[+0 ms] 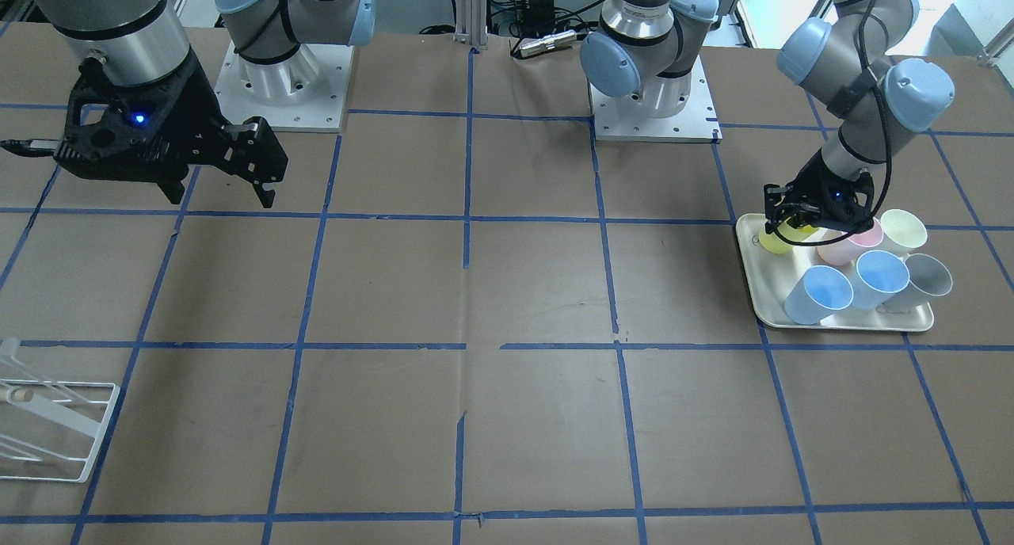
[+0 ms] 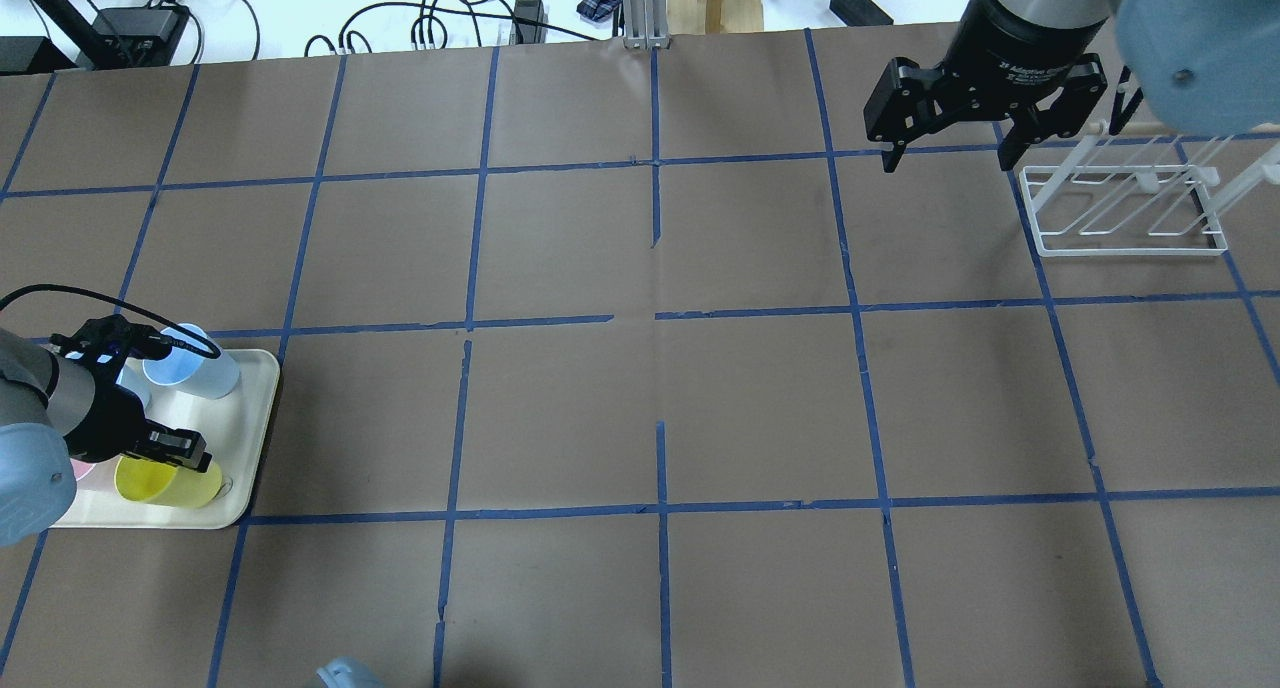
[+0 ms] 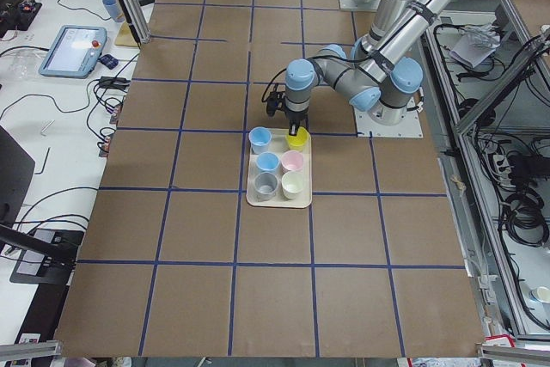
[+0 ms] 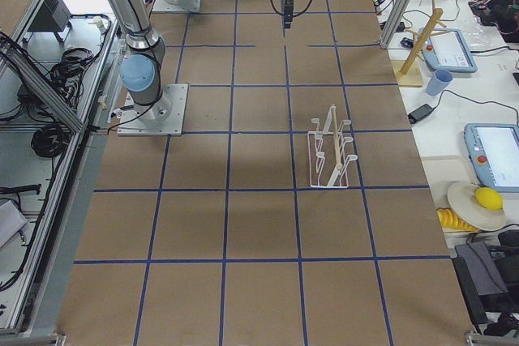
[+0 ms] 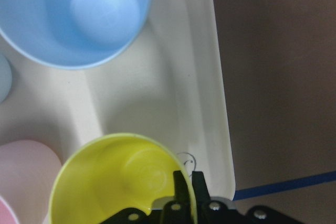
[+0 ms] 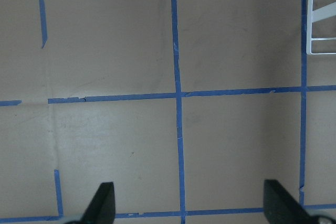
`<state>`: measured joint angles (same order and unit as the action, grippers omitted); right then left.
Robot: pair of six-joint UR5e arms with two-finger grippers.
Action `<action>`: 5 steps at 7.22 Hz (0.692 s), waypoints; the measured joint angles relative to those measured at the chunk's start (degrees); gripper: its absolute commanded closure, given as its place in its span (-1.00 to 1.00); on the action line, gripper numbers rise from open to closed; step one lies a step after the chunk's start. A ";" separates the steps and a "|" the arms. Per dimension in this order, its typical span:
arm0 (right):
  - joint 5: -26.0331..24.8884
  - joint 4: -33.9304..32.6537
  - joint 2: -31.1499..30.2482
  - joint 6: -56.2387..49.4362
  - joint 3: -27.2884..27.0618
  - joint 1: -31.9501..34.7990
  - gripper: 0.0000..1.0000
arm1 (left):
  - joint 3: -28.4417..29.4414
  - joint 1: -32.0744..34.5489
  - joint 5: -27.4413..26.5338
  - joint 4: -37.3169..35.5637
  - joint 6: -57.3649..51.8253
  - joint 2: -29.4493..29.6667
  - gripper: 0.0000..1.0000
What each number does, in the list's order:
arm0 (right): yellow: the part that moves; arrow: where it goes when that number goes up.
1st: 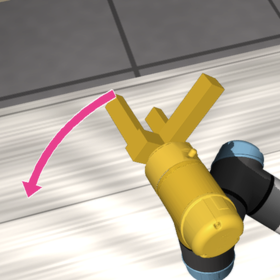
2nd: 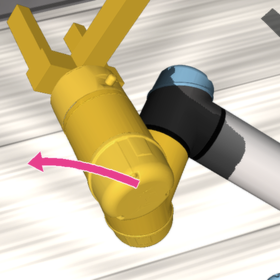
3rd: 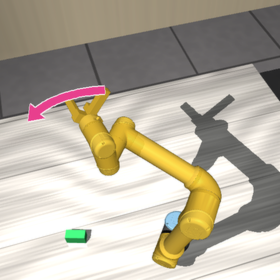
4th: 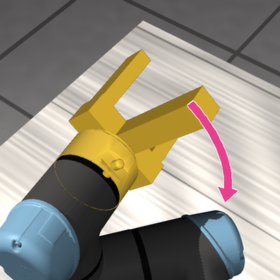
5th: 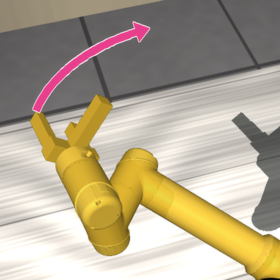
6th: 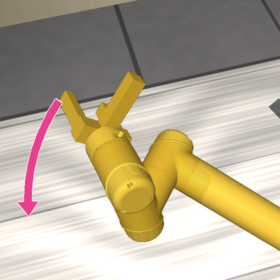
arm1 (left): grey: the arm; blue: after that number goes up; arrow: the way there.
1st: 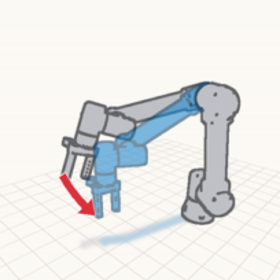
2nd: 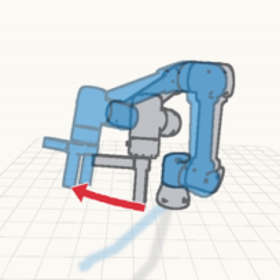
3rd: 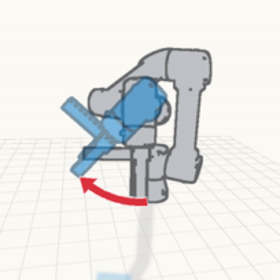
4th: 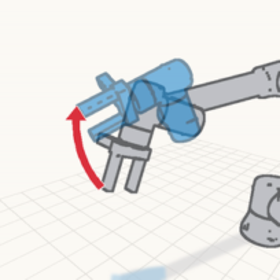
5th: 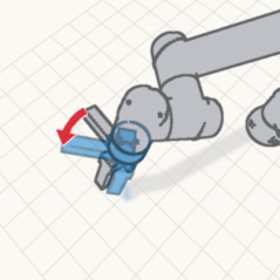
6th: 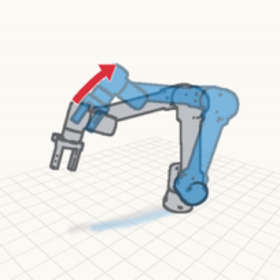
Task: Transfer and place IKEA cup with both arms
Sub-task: 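Open the left gripper to release the yellow cup on the tray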
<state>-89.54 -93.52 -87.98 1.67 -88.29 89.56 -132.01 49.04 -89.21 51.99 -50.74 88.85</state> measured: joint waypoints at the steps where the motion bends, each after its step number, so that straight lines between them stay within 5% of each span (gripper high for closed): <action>1: 0.04 0.02 0.00 0.00 0.08 0.00 -1.00 | 0.80 0.19 -0.03 0.58 0.13 -0.36 -0.85; 5: 0.07 0.09 0.00 0.00 0.19 0.00 -1.00 | 17.65 6.23 4.40 24.72 7.90 -2.85 -0.85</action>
<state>-89.47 -93.43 -87.98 1.67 -88.09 89.56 -114.35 55.28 -84.82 76.71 -42.84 86.00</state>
